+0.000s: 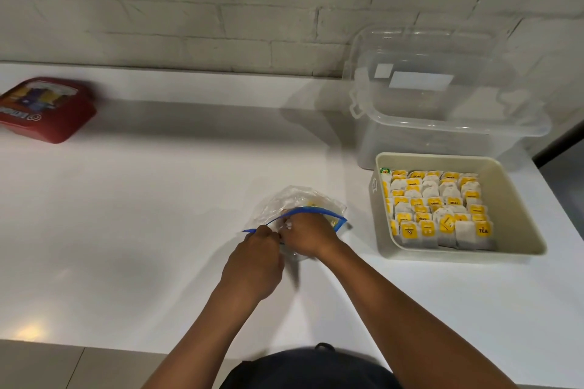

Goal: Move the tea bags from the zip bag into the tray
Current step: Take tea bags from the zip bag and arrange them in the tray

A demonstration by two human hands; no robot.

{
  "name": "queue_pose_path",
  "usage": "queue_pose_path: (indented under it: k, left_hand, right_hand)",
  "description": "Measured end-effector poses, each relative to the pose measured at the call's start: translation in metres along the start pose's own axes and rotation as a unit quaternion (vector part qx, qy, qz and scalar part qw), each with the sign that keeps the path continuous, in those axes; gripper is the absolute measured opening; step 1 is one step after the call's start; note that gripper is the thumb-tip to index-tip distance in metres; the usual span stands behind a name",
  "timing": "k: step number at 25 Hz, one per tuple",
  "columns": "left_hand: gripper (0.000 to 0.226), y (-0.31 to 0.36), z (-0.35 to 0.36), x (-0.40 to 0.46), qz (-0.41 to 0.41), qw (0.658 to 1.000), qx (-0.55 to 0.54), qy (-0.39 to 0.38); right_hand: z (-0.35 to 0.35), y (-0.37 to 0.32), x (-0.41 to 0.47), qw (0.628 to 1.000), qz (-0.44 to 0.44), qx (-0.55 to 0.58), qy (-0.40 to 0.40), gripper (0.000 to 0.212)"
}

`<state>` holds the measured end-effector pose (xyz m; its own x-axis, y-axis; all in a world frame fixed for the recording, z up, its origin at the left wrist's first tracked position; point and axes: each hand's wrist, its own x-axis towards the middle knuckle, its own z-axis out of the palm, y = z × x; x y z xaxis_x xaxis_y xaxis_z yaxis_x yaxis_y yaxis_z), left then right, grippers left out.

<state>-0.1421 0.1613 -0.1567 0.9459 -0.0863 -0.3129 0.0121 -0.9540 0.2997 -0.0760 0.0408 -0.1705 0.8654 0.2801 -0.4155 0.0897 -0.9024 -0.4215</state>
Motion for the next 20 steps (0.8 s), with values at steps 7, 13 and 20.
queue_pose_path:
  k: [7,13,20]
  left_hand:
    - [0.029,-0.001,0.007,0.001,-0.004,0.999,0.054,0.004]
    - [0.028,0.001,-0.007,0.006,0.019,0.999,0.042,0.026]
    - [0.017,0.001,-0.043,-0.002,0.007,0.997,-0.075,0.034]
  right_hand:
    - [-0.019,-0.011,-0.016,0.991,-0.01,-0.137,0.0,0.016]
    - [-0.032,-0.04,-0.051,0.991,-0.015,-0.134,0.006,0.023]
    - [-0.053,-0.032,-0.076,0.951,-0.161,-0.029,0.263,0.014]
